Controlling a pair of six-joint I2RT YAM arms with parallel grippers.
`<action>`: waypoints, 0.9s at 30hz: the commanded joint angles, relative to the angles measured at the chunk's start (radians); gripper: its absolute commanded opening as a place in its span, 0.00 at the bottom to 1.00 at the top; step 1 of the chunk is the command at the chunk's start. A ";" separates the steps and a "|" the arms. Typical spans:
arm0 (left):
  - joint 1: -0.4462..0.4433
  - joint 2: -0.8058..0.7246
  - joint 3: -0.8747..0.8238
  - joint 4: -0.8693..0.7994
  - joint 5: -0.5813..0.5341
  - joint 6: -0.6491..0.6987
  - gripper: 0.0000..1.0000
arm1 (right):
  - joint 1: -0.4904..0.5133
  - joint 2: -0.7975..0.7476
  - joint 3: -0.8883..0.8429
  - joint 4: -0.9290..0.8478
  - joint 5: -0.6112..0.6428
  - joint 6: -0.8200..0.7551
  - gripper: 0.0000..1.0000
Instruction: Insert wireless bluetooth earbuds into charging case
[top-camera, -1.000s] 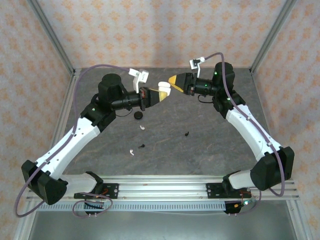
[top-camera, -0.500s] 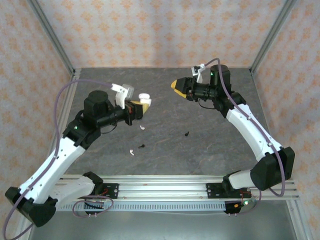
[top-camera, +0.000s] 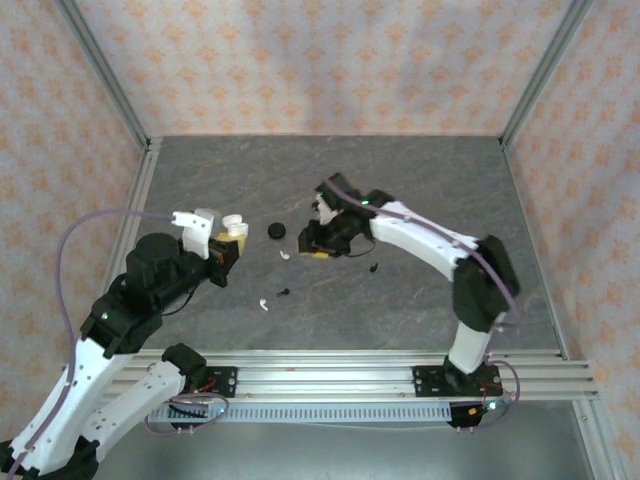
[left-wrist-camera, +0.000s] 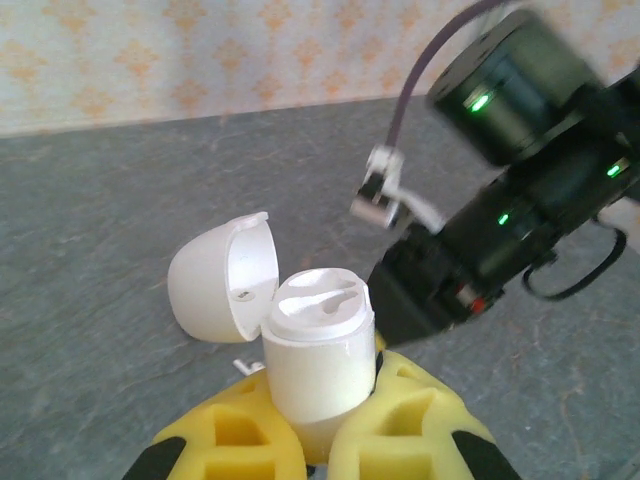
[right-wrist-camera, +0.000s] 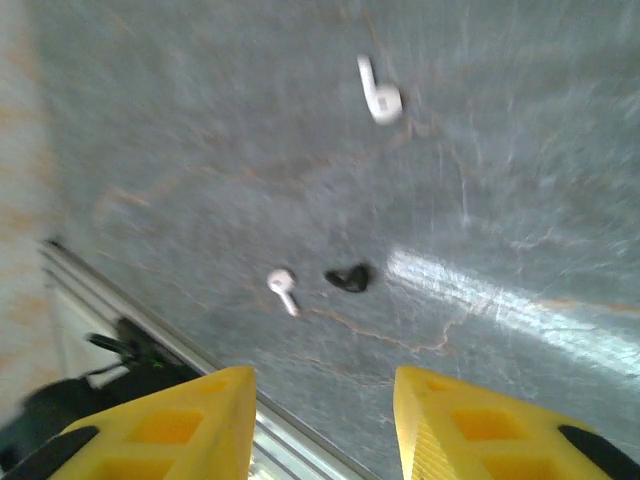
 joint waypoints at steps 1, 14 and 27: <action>0.007 -0.076 -0.036 -0.081 -0.105 0.018 0.00 | 0.081 0.099 0.114 -0.163 0.063 -0.024 0.41; 0.008 -0.293 -0.064 -0.223 -0.273 0.003 0.00 | 0.277 0.500 0.645 -0.504 0.213 -0.144 0.41; 0.009 -0.322 -0.054 -0.258 -0.296 0.036 0.00 | 0.329 0.694 0.936 -0.667 0.291 -0.124 0.41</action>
